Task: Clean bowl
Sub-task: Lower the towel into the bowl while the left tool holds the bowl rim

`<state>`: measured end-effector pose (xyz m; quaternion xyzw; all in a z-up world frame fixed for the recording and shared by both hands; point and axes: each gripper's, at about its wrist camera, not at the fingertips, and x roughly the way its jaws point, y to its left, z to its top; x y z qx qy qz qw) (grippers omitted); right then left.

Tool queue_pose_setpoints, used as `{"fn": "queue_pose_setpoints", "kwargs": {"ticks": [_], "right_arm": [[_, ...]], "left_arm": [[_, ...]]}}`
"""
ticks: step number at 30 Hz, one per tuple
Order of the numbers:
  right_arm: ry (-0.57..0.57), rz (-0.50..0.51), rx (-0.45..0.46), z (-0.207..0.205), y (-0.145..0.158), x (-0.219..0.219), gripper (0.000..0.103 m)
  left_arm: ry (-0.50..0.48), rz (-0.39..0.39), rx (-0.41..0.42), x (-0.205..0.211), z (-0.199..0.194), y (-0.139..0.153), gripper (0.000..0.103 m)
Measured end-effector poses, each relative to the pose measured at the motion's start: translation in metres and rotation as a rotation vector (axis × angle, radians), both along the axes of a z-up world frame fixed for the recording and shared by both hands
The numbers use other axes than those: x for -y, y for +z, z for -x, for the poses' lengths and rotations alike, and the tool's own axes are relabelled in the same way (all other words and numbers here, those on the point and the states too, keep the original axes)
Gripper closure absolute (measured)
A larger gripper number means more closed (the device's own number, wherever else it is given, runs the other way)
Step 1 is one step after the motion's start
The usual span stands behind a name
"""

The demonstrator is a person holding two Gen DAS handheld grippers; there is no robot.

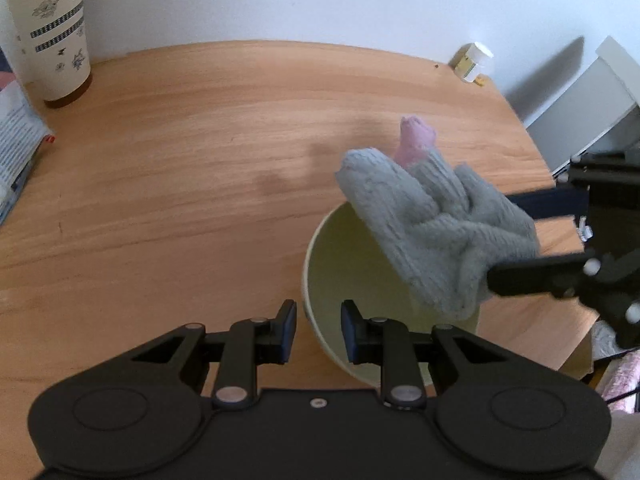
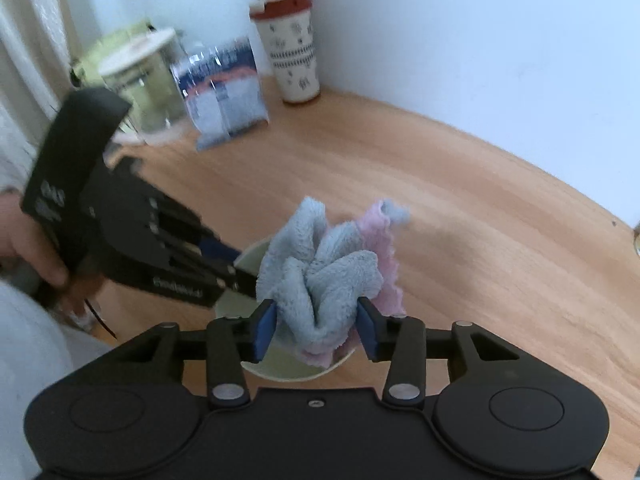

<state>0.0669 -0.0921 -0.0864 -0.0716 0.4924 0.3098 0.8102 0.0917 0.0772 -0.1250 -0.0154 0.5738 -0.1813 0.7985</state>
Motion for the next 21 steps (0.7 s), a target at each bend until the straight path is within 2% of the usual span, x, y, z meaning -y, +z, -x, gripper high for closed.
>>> {"fn": "queue_pose_setpoints", "kwargs": {"ticks": [5,8,9,10,16,21], "right_arm": [[0.097,-0.007,-0.022,-0.006,-0.007,-0.01,0.053],[0.144,-0.044,-0.039,-0.007,-0.01,-0.015,0.053],[0.15,-0.062,-0.043,-0.007,-0.009,-0.015,0.049],[0.152,-0.078,-0.042,-0.007,-0.006,-0.014,0.04],[0.119,-0.006,0.099,-0.006,0.01,-0.01,0.039],[0.119,-0.008,0.103,-0.018,-0.001,-0.015,0.039]], "left_arm": [[0.012,-0.029,-0.006,0.006,0.005,0.0,0.08],[0.019,-0.007,-0.015,0.005,0.008,0.001,0.08],[0.024,-0.006,-0.013,0.005,0.01,0.001,0.08],[0.029,-0.005,-0.011,0.003,0.011,0.002,0.08],[0.051,0.016,-0.019,-0.003,0.012,0.001,0.08],[0.054,0.03,-0.021,-0.003,0.011,0.0,0.084]]}}
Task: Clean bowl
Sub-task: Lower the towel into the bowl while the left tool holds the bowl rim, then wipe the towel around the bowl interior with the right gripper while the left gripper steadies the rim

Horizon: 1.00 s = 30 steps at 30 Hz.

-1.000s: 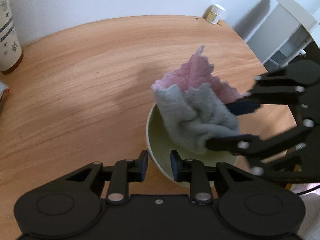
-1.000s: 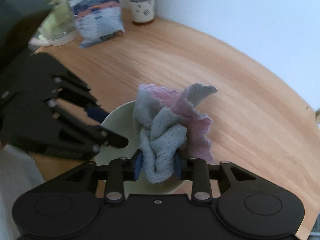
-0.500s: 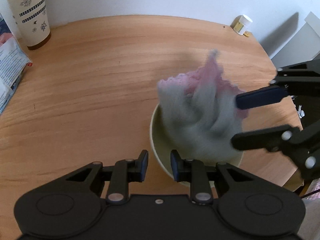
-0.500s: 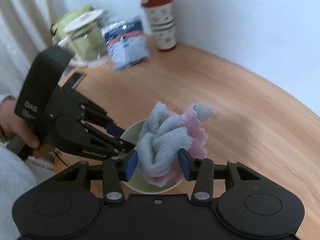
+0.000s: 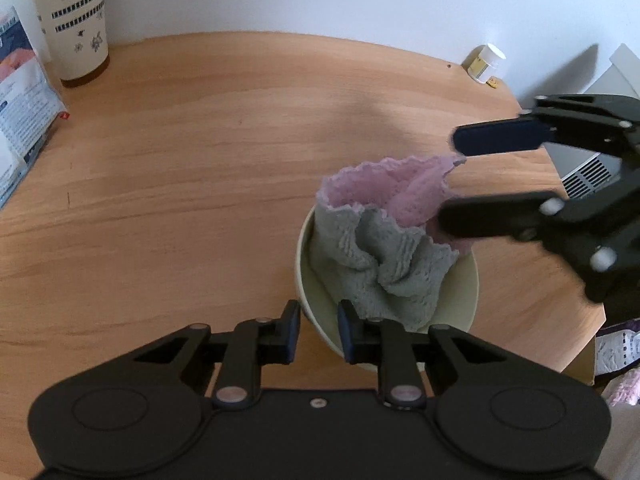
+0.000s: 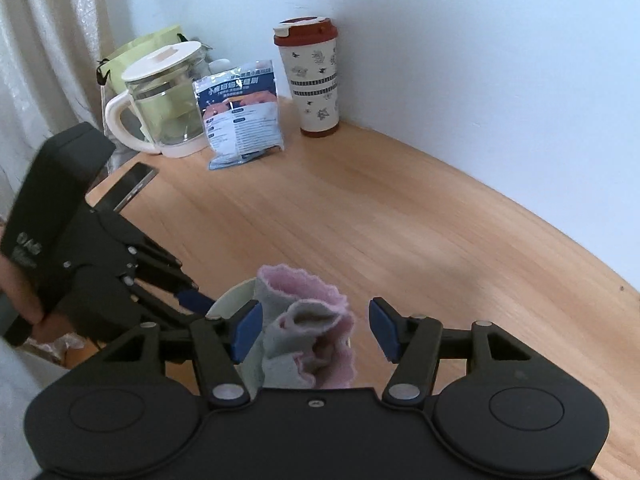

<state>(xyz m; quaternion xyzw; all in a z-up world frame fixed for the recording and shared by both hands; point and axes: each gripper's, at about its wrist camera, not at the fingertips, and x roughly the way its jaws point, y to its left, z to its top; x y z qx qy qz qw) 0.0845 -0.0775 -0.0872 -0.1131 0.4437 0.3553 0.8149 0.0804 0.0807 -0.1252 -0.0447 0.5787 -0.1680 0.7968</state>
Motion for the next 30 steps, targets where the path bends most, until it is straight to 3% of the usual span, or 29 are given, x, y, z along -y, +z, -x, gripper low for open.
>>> {"fn": "queue_pose_setpoints", "kwargs": {"ticks": [3,7,9,12,24,30], "right_arm": [[0.066,0.025,-0.003,0.003,-0.008,-0.014,0.043],[0.112,0.083,-0.04,0.002,-0.023,-0.034,0.067],[0.127,0.149,-0.044,0.0,-0.032,-0.044,0.073],[0.139,0.196,-0.057,-0.003,-0.042,-0.053,0.073],[0.244,0.213,-0.196,-0.024,-0.054,-0.067,0.071],[0.346,0.226,-0.24,-0.024,-0.045,-0.063,0.052]], "left_arm": [[-0.009,0.002,-0.004,-0.001,-0.001,0.0,0.084],[-0.027,-0.006,0.015,0.0,0.0,0.0,0.084],[-0.039,-0.01,0.027,0.001,0.0,0.0,0.083],[-0.061,-0.015,0.036,0.002,0.001,0.0,0.083],[-0.154,-0.052,0.043,0.007,-0.006,0.002,0.084],[-0.108,-0.004,-0.006,0.0,-0.015,0.0,0.087]]}}
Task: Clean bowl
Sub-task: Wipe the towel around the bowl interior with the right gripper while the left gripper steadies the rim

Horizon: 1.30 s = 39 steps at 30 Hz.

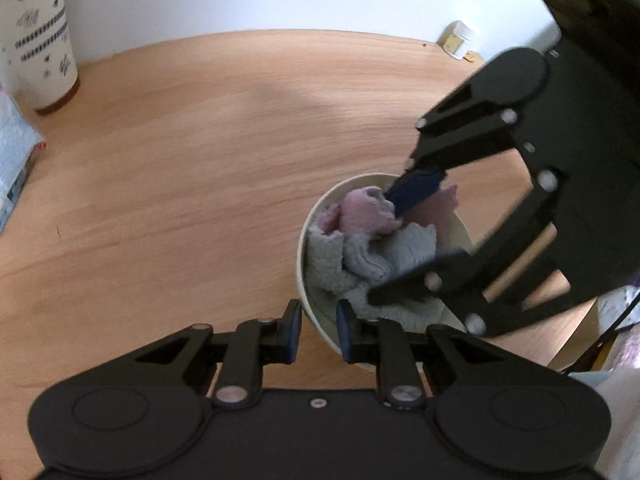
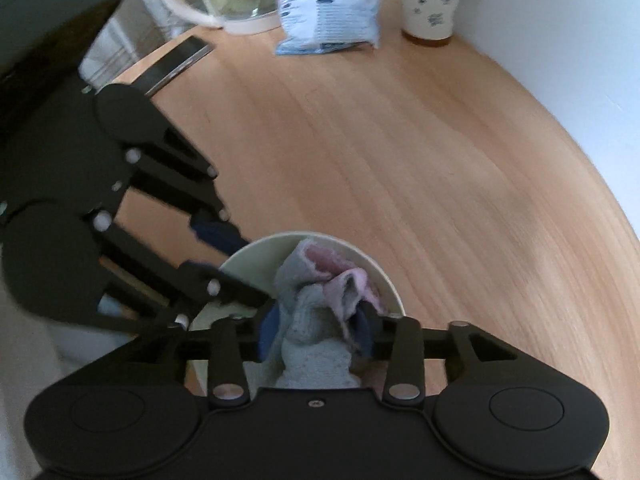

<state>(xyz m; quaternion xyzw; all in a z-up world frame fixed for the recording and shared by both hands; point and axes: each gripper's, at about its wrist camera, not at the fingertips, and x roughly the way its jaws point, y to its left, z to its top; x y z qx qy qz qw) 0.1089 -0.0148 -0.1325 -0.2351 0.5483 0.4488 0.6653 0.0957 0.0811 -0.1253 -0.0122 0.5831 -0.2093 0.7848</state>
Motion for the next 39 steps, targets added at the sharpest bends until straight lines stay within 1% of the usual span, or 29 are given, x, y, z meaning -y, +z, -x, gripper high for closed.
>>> {"fn": "queue_pose_setpoints", "kwargs": {"ticks": [1,2,5,7,8,9,10,11,12,13,17,19,22,24,25,27,32,35,39], "right_arm": [[0.02,0.006,0.001,0.002,0.0,-0.001,0.048],[0.035,0.017,0.002,0.004,-0.002,-0.004,0.048],[0.07,0.036,0.028,0.011,-0.01,-0.012,0.048],[0.068,0.048,0.04,0.013,-0.015,-0.017,0.051],[0.066,0.051,0.048,0.014,-0.018,-0.019,0.054],[0.065,0.054,0.063,0.017,-0.021,-0.021,0.064],[0.065,0.062,0.075,0.019,-0.022,-0.022,0.069],[0.062,0.061,0.078,0.02,-0.023,-0.022,0.071],[0.05,0.054,0.083,0.022,-0.022,-0.02,0.077],[0.028,0.044,0.083,0.022,-0.02,-0.016,0.08],[-0.058,-0.002,0.119,0.026,-0.006,0.0,0.082],[-0.103,-0.051,0.154,0.033,0.004,0.009,0.082],[-0.15,-0.1,0.184,0.041,0.01,0.013,0.082],[-0.149,-0.147,0.196,0.045,0.015,0.014,0.082],[-0.144,-0.153,0.204,0.046,0.015,0.012,0.082],[-0.128,-0.148,0.215,0.046,0.015,0.006,0.082],[-0.079,-0.115,0.2,0.033,0.01,-0.003,0.082],[-0.062,-0.079,0.179,0.03,0.004,-0.008,0.082],[-0.075,-0.033,0.133,0.024,-0.011,-0.015,0.083]], "left_arm": [[0.006,0.006,-0.006,-0.001,-0.001,0.0,0.087],[0.01,0.012,-0.01,-0.003,-0.002,0.0,0.087],[0.012,0.016,-0.015,-0.005,-0.003,-0.001,0.087],[0.009,0.012,-0.014,-0.005,-0.003,-0.001,0.087],[0.007,0.01,-0.014,-0.005,-0.002,-0.001,0.087],[0.01,0.011,-0.016,-0.005,-0.003,-0.001,0.087],[0.013,0.013,-0.018,-0.005,-0.003,-0.001,0.087],[0.015,0.013,-0.02,-0.006,-0.003,-0.001,0.087],[0.016,0.012,-0.02,-0.006,-0.003,-0.001,0.087],[0.019,0.013,-0.021,-0.006,-0.004,0.0,0.087],[0.018,0.01,-0.018,-0.005,-0.003,0.003,0.086],[0.013,0.003,-0.016,-0.004,-0.003,0.004,0.086],[0.0,-0.006,-0.002,-0.002,-0.002,0.003,0.086],[-0.003,-0.01,0.002,-0.001,-0.003,0.003,0.087],[-0.003,-0.012,0.002,0.0,-0.004,0.003,0.087],[-0.019,-0.021,0.012,0.003,-0.004,0.004,0.087],[-0.061,-0.041,0.03,0.007,-0.003,0.004,0.086],[-0.072,-0.042,0.038,0.008,-0.001,0.005,0.085],[-0.074,-0.032,0.04,0.006,0.0,0.005,0.085]]}}
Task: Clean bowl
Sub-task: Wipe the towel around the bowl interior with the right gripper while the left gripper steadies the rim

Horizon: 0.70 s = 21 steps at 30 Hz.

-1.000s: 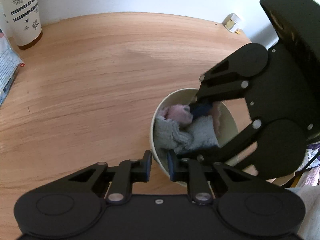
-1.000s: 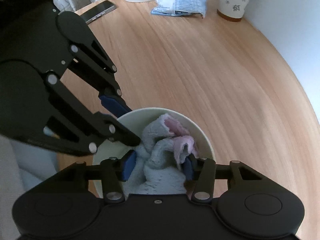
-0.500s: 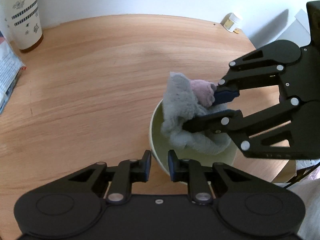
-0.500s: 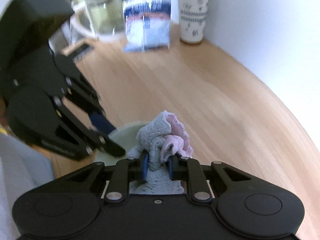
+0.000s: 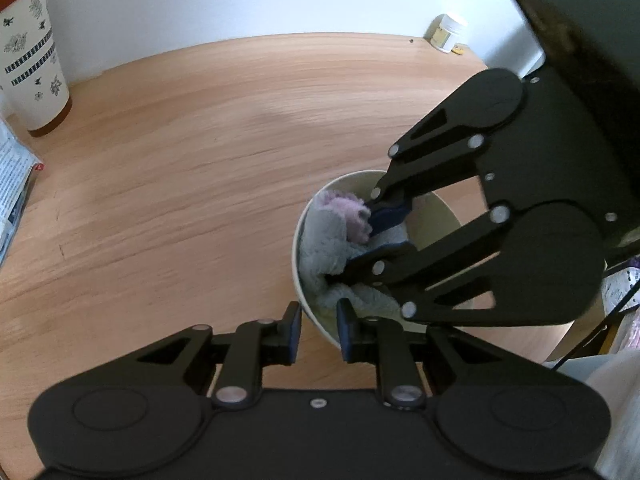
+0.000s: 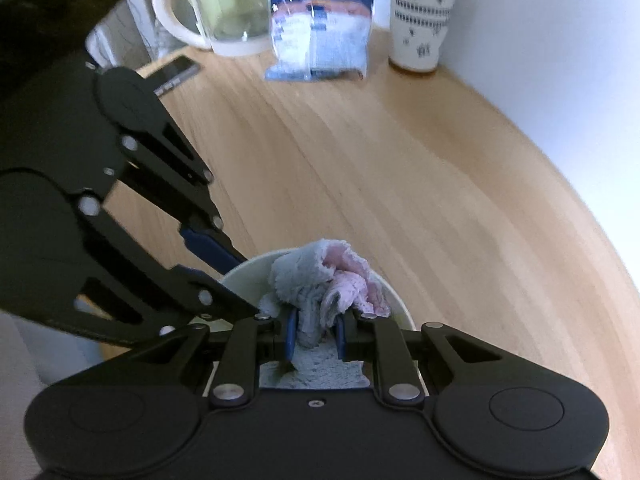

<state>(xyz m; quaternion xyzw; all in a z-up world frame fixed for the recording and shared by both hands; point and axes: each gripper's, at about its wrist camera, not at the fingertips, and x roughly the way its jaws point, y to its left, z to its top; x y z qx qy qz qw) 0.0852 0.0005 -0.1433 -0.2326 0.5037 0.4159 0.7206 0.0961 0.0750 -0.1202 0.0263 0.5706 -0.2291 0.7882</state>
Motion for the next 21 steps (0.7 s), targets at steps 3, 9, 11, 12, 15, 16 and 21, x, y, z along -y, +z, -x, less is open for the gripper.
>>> {"fn": "queue_pose_setpoints", "kwargs": {"ticks": [3,9,11,12,15,16,21], "right_arm": [[-0.011,0.035,-0.037,-0.004,-0.007,-0.005,0.083],[0.003,0.105,-0.08,-0.005,-0.012,-0.012,0.083],[-0.001,0.127,-0.091,-0.003,-0.007,-0.012,0.083],[-0.002,0.129,-0.077,0.0,-0.002,-0.01,0.083],[-0.033,0.124,-0.002,0.009,0.017,-0.005,0.083],[-0.052,0.125,0.029,0.012,0.022,-0.003,0.083],[-0.107,0.154,0.105,0.022,0.02,0.001,0.083]], "left_arm": [[0.007,0.016,-0.001,-0.002,0.002,0.0,0.085],[0.039,0.015,-0.015,-0.006,-0.001,0.0,0.09],[0.044,0.013,-0.018,-0.004,-0.002,0.0,0.091],[0.043,0.02,-0.019,-0.003,-0.001,0.0,0.091],[0.036,0.026,-0.012,-0.003,0.0,0.001,0.09],[0.034,0.026,-0.01,-0.003,0.001,0.002,0.09],[0.024,0.034,-0.007,-0.005,0.002,0.002,0.089]]}}
